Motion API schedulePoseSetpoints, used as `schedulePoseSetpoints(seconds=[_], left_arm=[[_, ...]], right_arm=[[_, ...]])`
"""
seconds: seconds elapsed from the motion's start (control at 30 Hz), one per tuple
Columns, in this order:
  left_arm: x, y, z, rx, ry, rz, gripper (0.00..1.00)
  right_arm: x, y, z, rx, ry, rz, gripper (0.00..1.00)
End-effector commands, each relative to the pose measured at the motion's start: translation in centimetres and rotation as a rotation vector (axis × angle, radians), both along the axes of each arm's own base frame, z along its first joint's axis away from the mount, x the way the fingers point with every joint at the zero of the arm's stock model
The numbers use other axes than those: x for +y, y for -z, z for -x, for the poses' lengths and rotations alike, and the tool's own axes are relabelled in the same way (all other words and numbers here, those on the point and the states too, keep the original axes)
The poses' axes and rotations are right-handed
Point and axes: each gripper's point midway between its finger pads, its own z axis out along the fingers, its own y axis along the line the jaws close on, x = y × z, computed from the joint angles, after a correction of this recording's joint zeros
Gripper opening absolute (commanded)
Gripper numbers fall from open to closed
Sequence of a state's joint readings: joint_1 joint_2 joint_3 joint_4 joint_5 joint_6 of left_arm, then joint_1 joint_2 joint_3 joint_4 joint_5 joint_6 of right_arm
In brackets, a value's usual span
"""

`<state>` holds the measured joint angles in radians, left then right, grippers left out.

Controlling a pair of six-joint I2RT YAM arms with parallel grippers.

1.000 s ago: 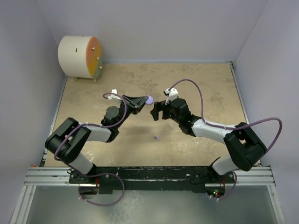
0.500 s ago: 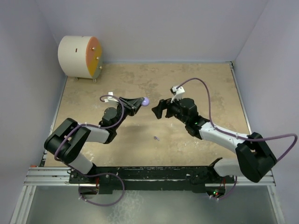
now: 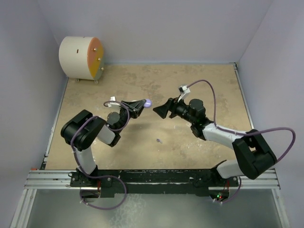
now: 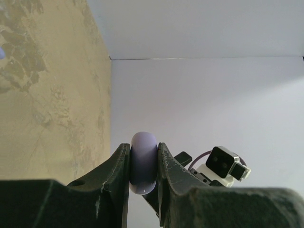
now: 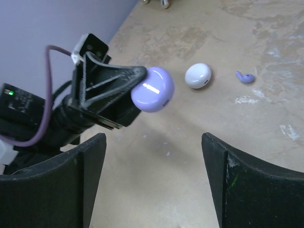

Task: Insert the wireless bluetooth earbuds into the charging case
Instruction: Adjust the charging case.

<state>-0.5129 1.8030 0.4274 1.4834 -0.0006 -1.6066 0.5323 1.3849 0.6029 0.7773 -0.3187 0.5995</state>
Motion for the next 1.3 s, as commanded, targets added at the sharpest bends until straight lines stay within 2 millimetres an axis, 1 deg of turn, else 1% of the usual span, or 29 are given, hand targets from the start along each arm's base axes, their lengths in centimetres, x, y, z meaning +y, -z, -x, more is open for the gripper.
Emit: schedulePoseSetpoints(seconds=[0.0, 0.1, 0.3, 0.53, 0.83, 1.0, 1.13, 1.27], left_arm=[[-0.5, -5.9, 0.9, -0.191, 0.046, 0.157, 0.00], [-0.7, -6.6, 1.2, -0.210, 0.053, 0.160, 0.00], [-1.0, -8.1, 1.8, -0.248, 0.066, 0.172, 0.00], [-1.9, -9.4, 2.5, -0.285, 0.094, 0.179, 0.00], [-2.6, -10.0, 3.2, -0.305, 0.117, 0.179, 0.00], [-2.9, -10.4, 3.5, -0.327, 0.128, 0.173, 0.00], [-3.1, -10.8, 3.7, -0.340, 0.132, 0.171, 0.00], [-3.1, -11.1, 3.8, -0.352, 0.135, 0.171, 0.00]], right_arm=[[1.4, -4.4, 0.1, -0.062, -0.087, -0.178, 0.82], [1.6, -4.5, -0.2, -0.048, -0.101, -0.212, 0.78], [1.9, -3.8, -0.8, 0.010, -0.112, -0.239, 0.74], [1.7, -3.8, -1.1, 0.048, -0.105, -0.305, 0.67], [1.5, -4.4, -1.4, 0.050, -0.125, -0.362, 0.62], [1.7, -4.3, -1.3, 0.061, -0.145, -0.382, 0.59], [1.7, -4.3, -1.1, 0.068, -0.160, -0.394, 0.55], [1.7, -4.3, -1.1, 0.068, -0.157, -0.397, 0.49]])
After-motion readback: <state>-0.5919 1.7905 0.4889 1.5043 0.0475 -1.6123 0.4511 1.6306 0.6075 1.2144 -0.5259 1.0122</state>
